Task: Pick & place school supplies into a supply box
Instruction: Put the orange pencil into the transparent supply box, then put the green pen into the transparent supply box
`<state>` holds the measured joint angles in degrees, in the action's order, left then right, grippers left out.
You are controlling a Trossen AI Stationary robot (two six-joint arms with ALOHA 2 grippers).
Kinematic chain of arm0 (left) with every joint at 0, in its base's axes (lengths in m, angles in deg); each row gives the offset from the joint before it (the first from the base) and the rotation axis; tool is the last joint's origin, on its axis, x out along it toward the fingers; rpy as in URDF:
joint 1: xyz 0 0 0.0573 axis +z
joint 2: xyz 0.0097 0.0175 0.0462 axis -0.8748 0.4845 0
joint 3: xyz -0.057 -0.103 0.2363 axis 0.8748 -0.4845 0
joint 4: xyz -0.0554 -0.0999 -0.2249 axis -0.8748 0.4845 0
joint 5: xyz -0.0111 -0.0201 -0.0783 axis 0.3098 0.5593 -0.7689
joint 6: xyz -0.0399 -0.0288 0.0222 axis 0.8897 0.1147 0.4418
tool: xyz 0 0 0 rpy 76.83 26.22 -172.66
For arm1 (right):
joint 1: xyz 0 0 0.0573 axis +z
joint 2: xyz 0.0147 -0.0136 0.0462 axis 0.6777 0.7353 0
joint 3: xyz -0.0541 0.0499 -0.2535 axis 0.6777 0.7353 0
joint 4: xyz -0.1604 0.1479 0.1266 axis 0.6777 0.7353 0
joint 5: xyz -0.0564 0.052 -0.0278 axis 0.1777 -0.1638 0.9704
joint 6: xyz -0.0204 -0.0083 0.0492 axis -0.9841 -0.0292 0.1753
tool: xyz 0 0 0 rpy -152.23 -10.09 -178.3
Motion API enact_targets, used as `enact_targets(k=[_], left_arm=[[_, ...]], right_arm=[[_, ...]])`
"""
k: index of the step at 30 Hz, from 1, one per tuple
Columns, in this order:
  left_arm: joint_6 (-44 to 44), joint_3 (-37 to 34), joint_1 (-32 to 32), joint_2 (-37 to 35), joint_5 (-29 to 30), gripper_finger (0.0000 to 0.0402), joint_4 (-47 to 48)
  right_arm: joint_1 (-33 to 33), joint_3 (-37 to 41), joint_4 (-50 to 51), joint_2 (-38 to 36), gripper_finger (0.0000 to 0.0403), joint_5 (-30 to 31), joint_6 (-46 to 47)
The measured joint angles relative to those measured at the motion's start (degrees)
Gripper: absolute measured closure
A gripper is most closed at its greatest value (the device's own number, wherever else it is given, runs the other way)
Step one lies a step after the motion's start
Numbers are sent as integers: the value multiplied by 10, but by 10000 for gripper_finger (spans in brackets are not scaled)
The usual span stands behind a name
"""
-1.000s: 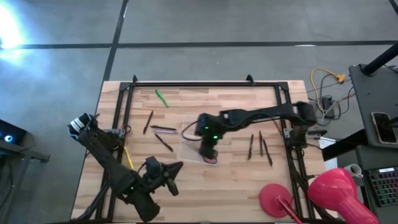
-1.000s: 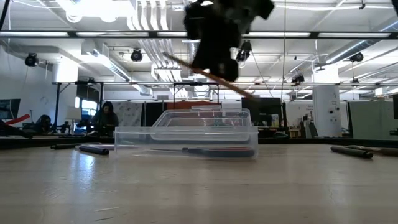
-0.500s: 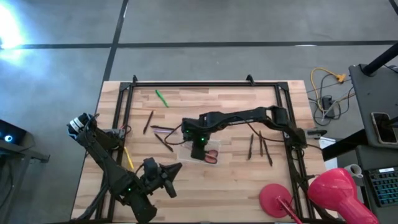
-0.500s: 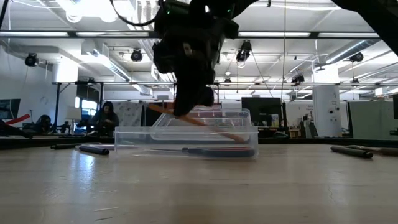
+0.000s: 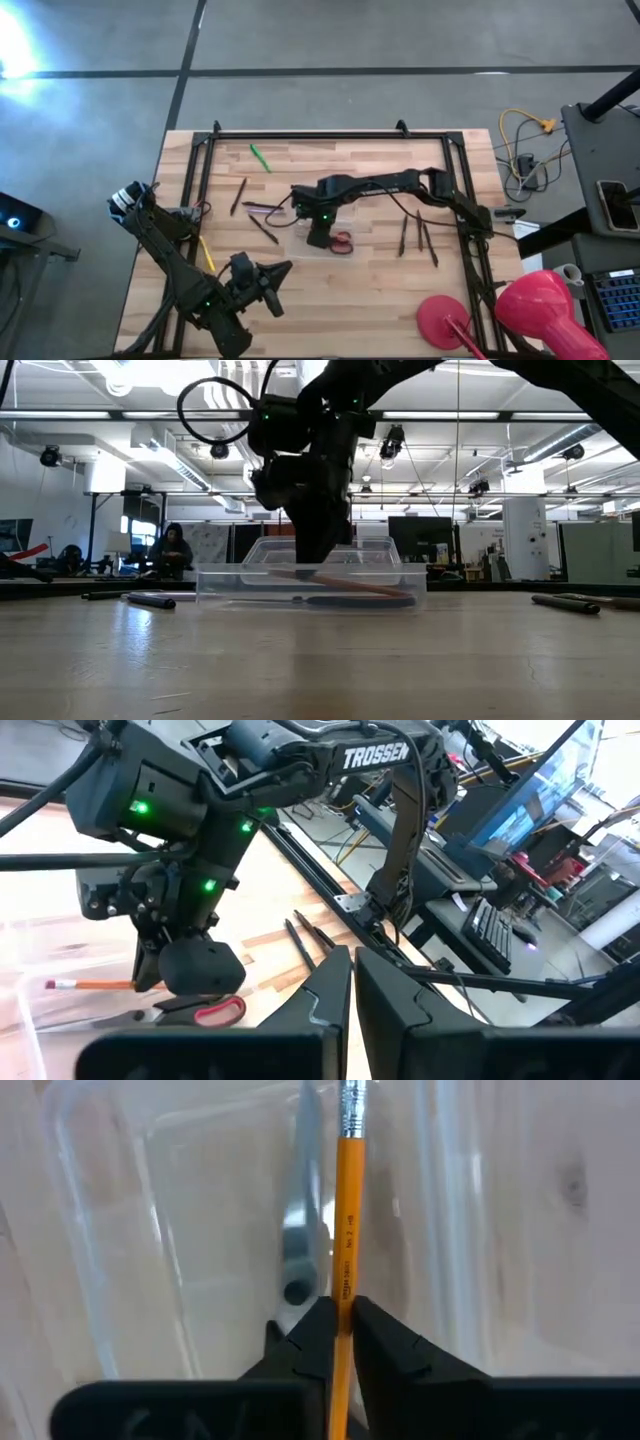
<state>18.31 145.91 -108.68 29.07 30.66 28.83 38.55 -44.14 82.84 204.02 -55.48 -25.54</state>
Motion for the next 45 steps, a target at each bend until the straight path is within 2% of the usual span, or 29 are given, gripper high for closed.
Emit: enact_targets(k=[11,17,20,22,29,32,34,39,41,45], left_arm=[[-6,0,1,0,4,398,0],[-6,0,1,0,6,398,0],[-6,0,1,-1,6,398,0],[-6,0,1,-1,6,398,0],[-6,-1,4,-1,11,398,0],[-17,0,28,-3,24,398,-3],[-61,0,58,-16,-7,398,1],[-169,0,157,-57,-194,398,49],[-197,-1,194,-70,-234,398,97],[-207,-3,269,-117,-268,397,212]], right_arm=[[-6,1,9,-3,266,0,11],[1,1,58,-54,206,6,-40],[10,15,108,-96,190,69,-53],[12,40,118,-124,185,104,-55],[12,197,90,-251,184,108,4],[11,278,52,-314,184,107,42],[10,326,25,-355,184,108,75],[10,418,-13,-433,183,122,143],[10,443,-19,-455,183,135,158],[3,480,-24,-475,183,137,179]])
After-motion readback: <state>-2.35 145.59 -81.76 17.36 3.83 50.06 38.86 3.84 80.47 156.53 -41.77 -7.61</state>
